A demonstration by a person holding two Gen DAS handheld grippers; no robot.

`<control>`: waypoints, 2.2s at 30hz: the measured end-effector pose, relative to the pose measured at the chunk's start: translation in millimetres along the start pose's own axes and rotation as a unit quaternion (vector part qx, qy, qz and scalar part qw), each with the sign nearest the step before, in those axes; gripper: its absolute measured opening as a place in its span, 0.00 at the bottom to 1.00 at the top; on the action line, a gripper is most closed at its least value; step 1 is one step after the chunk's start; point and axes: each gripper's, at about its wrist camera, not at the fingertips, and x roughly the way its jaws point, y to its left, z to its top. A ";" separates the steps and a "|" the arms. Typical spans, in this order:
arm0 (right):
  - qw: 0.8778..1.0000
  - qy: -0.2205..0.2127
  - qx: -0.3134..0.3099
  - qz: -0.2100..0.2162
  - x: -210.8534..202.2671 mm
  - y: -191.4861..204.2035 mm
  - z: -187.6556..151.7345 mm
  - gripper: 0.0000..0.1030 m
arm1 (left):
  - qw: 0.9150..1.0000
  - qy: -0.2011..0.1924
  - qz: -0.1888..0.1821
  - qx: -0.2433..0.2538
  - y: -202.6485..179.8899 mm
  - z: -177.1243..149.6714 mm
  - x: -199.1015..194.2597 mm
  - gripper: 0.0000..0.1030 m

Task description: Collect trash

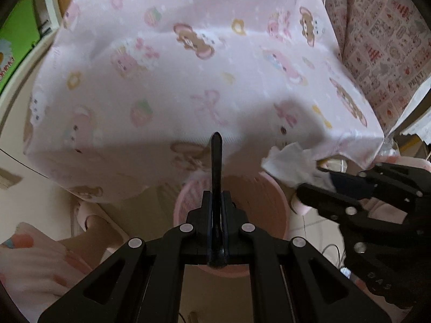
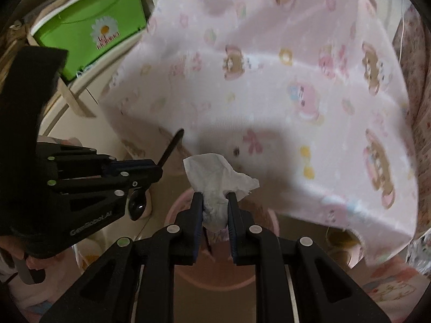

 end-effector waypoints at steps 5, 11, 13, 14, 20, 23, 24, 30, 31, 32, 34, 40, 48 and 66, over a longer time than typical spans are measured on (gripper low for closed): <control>0.998 0.042 0.033 0.017 23.4 -10.4 -4.7 0.17 | 0.999 0.049 -0.017 -0.004 0.5 -2.5 25.4 0.06; 0.997 0.076 0.031 -0.004 50.3 -9.9 -9.3 0.17 | 0.996 0.092 -0.012 0.013 -8.2 -8.3 54.2 0.06; 0.996 0.088 0.022 -0.014 59.6 -7.2 -12.0 0.17 | 0.995 0.103 -0.003 0.019 -10.2 -10.6 61.4 0.06; 0.995 0.093 0.019 -0.021 63.8 -6.0 -13.3 0.17 | 0.994 0.109 0.004 0.020 -10.5 -12.7 65.3 0.06; 0.990 0.133 0.013 -0.052 83.7 -6.0 -22.6 0.23 | 0.991 0.134 0.014 0.007 -1.3 -18.9 77.4 0.06; 0.988 0.142 0.021 -0.061 87.4 -11.0 -24.2 0.35 | 0.990 0.141 0.013 -0.004 3.1 -19.0 81.6 0.06; 0.987 0.146 0.028 -0.062 88.1 -13.1 -24.6 0.39 | 0.990 0.142 0.012 -0.006 4.4 -18.9 82.0 0.06; 0.988 0.126 0.066 -0.053 72.0 -25.1 -21.5 0.54 | 0.993 0.113 0.018 -0.010 7.8 -13.6 67.2 0.37; 0.989 0.120 0.067 -0.055 69.0 -28.0 -20.5 0.54 | 0.995 0.100 0.023 -0.010 8.3 -11.7 61.4 0.39; 0.990 0.112 0.068 -0.056 65.6 -28.1 -19.0 0.54 | 0.996 0.089 0.028 -0.009 9.5 -9.5 56.9 0.41; 0.992 0.096 0.066 -0.058 58.6 -28.5 -15.8 0.54 | 0.997 0.063 0.040 -0.009 10.7 -4.3 45.5 0.43; 0.994 0.031 0.043 -0.092 24.5 -24.3 -8.3 0.55 | 0.998 -0.008 0.041 -0.036 24.7 6.5 9.0 0.54; 0.992 -0.056 0.065 -0.093 -19.0 -34.7 -0.8 0.61 | 0.991 -0.092 0.079 -0.053 31.6 16.7 -30.9 0.77; 0.968 -0.181 0.092 -0.150 -60.7 -33.3 1.5 0.82 | 0.976 -0.197 0.085 -0.044 33.8 21.1 -75.6 0.91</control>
